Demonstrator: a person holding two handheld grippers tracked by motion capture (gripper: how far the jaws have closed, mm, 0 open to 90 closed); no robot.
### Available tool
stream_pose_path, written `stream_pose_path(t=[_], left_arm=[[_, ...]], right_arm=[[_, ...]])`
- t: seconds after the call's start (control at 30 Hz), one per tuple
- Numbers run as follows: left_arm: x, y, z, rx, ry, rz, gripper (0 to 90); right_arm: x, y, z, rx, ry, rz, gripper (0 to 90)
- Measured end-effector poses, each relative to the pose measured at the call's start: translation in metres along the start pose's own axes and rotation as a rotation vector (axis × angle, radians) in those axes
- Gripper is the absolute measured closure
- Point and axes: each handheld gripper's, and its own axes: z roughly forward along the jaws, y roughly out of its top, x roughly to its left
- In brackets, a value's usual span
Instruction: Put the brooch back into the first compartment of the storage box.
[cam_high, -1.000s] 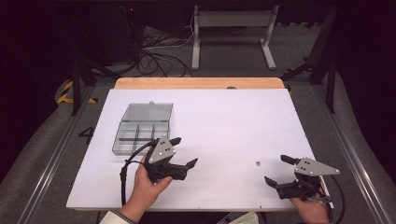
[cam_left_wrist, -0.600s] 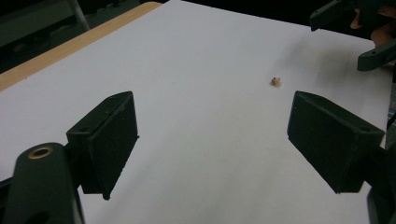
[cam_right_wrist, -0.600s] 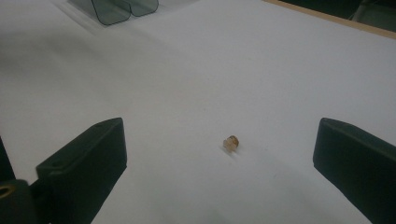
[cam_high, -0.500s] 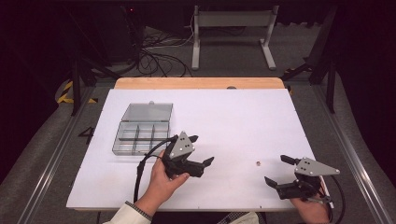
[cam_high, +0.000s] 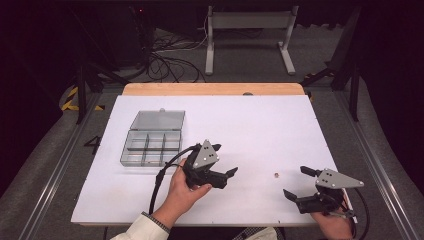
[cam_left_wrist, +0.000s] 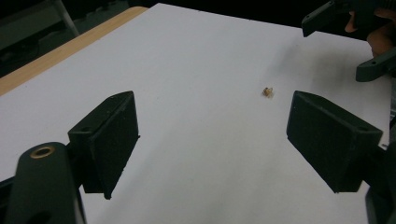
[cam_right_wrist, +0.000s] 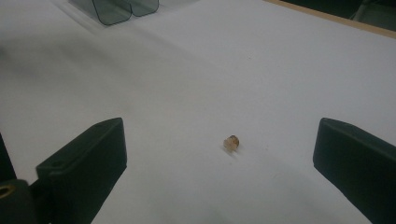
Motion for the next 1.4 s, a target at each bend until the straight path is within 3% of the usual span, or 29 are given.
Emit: stream_pose_path(t=[0.2, 0.33, 0.73, 1.13, 1.4], left_arm=[[-0.003, 0.0, 0.01, -0.014, -0.023, 0.002, 19.4], [-0.005, 0.001, 0.022, 0.008, -0.046, 0.006, 20.5], [-0.01, 0.006, 0.057, 0.075, -0.134, -0.077, 20.3], [-0.021, 0.009, 0.089, 0.116, -0.153, -0.044, 22.1], [-0.024, 0.008, 0.107, 0.135, -0.167, -0.042, 25.2]], right_arm=[[0.001, 0.0, 0.0, -0.001, 0.001, -0.002, 3.6], [0.0, 0.0, -0.001, -0.001, 0.0, -0.005, 3.6], [-0.001, -0.001, -0.002, -0.006, 0.006, 0.006, 3.6], [-0.002, 0.0, -0.003, -0.01, 0.011, 0.011, 3.6], [-0.004, -0.001, -0.004, -0.017, 0.008, 0.021, 3.6]])
